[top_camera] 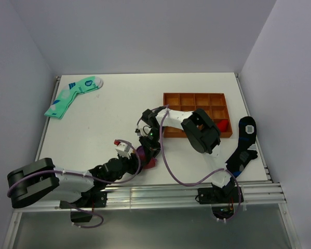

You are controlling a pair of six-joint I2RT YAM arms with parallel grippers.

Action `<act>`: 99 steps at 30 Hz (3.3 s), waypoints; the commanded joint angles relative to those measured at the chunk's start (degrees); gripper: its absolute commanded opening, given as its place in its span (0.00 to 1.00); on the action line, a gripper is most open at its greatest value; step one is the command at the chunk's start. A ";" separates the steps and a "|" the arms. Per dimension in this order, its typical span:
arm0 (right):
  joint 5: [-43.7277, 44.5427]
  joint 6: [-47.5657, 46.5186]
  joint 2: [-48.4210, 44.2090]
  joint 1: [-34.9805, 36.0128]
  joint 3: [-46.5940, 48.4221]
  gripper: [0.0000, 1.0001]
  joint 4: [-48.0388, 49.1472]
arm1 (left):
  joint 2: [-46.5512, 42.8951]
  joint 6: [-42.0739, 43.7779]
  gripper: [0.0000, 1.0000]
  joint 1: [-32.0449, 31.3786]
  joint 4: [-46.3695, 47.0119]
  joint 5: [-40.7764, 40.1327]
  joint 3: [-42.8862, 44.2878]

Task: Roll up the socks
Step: Roll the sock at the center of the board.

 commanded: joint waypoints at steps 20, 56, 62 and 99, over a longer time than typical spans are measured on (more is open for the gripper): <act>7.62 -1.15 0.70 -0.45 -2.06 0.00 2.96 | -0.19 -3.30 0.43 0.22 -2.01 -1.03 -0.47; 5.95 11.68 -14.85 -0.45 -20.59 0.18 32.05 | 0.24 -20.08 0.00 3.65 -26.34 4.06 2.52; 7.53 13.79 -20.21 -0.36 -25.08 0.22 41.00 | 3.23 -22.02 0.01 5.14 -31.88 5.91 5.15; 20.27 14.24 -47.81 3.94 -58.57 0.38 94.64 | 9.03 -13.32 0.00 30.28 -54.30 39.21 15.52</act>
